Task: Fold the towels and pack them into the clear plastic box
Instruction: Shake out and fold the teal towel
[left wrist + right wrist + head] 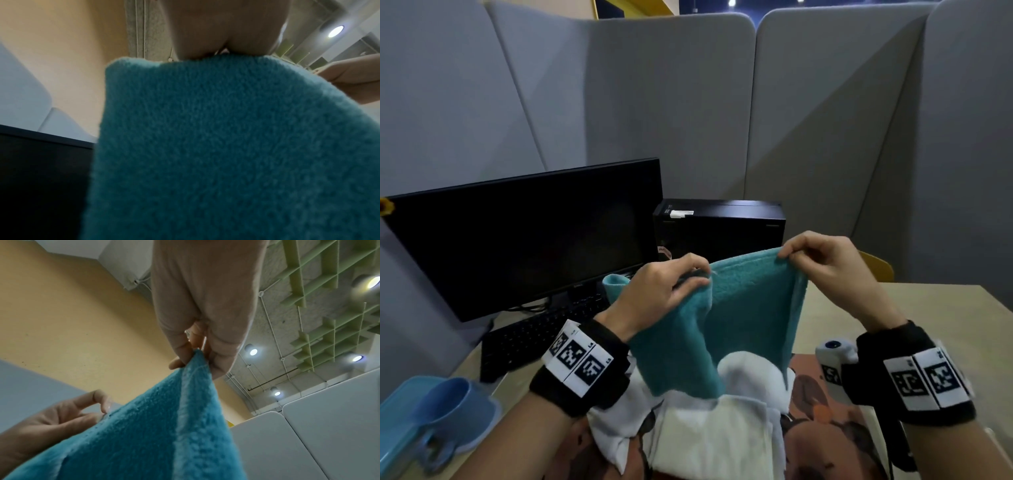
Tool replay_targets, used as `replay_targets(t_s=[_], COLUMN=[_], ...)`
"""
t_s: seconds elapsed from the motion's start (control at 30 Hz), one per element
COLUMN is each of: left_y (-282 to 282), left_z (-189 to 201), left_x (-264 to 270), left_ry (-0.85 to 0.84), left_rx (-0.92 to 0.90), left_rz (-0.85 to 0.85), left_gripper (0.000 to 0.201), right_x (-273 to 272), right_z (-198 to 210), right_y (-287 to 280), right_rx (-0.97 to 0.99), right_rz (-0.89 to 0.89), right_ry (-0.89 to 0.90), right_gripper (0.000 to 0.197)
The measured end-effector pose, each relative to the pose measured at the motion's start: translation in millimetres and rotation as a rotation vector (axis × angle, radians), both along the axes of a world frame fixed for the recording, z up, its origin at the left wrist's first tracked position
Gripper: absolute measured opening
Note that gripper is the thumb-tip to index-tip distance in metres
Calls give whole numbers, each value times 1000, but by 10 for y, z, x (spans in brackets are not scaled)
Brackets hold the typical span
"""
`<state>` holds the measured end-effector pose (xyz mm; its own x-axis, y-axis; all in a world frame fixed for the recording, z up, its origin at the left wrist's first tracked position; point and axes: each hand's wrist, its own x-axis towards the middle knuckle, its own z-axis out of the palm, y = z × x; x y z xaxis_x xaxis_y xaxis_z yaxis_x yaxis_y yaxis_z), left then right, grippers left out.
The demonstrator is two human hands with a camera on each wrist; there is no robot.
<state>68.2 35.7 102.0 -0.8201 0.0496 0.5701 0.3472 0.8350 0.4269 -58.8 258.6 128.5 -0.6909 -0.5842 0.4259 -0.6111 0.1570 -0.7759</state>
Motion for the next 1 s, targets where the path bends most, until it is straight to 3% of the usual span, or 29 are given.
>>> replay_targets(t_s=[0.23,0.3,0.4,0.5,0.6,0.7,0.9,1.0], left_y=[-36,-32,-41,-22,-40,-36,28,47], left_z=[-17,-6,9,73,153,230,268,222], left_x=[43,46,45,16,-52,-111,-156,-166], left_ry=[-42,-52,-70,-236,-350,-325,-449,-490], left_rx=[-187,-224,-426,-529,-382,-139,116,279], left_rz=[61,74,101,234,304,253,225,220], left_gripper=[28,22,10,37,44,32,20,20], right_x=[43,44,65,135,281,469,850,973], right_z=[-52,-59,-51,-18,1,-67,-373,-456], right_y=[19,25,38,41,7,-80,-347,-462], right_rx=[192,208,241,319,375,418,445,466], right_rz=[-89,-98,-116,-113,-51,51,252,190], right_ry=[119,152,261,347,387,393,306,231], right_gripper=[39,37,32,29,29,29,28,53])
